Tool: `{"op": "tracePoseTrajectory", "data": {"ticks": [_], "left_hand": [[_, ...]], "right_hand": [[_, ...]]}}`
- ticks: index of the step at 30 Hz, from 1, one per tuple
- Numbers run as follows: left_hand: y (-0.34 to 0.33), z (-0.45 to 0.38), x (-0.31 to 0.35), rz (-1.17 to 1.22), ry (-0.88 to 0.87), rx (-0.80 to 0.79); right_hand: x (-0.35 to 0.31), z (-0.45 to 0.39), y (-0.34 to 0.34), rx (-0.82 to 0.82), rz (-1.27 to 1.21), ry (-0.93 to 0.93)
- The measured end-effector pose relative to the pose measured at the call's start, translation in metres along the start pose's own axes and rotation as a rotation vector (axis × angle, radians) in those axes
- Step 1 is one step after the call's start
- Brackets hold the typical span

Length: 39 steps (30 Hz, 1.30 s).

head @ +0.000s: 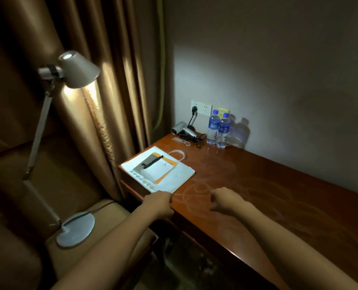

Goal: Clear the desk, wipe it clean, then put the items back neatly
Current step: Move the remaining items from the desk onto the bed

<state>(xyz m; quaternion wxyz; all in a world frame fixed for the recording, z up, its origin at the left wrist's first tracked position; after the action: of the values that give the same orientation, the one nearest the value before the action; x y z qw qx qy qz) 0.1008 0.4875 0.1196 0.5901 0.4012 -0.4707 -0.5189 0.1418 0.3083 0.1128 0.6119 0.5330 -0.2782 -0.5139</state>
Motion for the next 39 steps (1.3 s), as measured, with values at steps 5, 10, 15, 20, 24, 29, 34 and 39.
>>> {"op": "tracePoseTrajectory", "data": {"ticks": [5, 10, 15, 20, 24, 29, 34, 39], "left_hand": [[0.043, -0.101, 0.017, 0.009, -0.035, 0.061], [0.061, -0.172, 0.052, -0.057, -0.113, 0.025], [0.063, -0.236, 0.084, -0.099, -0.219, 0.012], [0.062, -0.306, 0.105, -0.021, -0.287, -0.012], [0.078, -0.380, 0.106, 0.017, -0.293, 0.016], [0.071, -0.473, 0.078, 0.021, -0.247, -0.072], [0.045, -0.547, 0.058, 0.089, -0.169, -0.121], [0.025, -0.591, 0.072, 0.173, -0.189, -0.145]], "right_hand": [[0.039, -0.065, 0.033, 0.017, -0.027, -0.059], [0.078, -0.104, 0.059, 0.031, -0.037, -0.109], [0.123, -0.132, 0.076, 0.096, -0.146, -0.242], [0.165, -0.174, 0.087, 0.060, -0.157, -0.319], [0.189, -0.233, 0.118, 0.099, -0.208, -0.373], [0.210, -0.313, 0.129, 0.129, -0.302, -0.457], [0.235, -0.372, 0.116, 0.117, -0.361, -0.507], [0.251, -0.404, 0.102, 0.093, -0.451, -0.506]]}}
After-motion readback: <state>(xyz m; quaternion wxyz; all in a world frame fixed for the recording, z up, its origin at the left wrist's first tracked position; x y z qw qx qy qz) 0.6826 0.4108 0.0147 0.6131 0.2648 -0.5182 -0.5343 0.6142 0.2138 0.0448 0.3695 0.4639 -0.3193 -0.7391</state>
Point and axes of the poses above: each hand's wrist, its own z-axis away from the middle knuckle, its own y-axis out of the back of the hand, x = y × z, the point moved 8 cm from there along -z, towards the middle knuckle, and after that the axes turned 5 degrees about x, right-handed, at the moved point
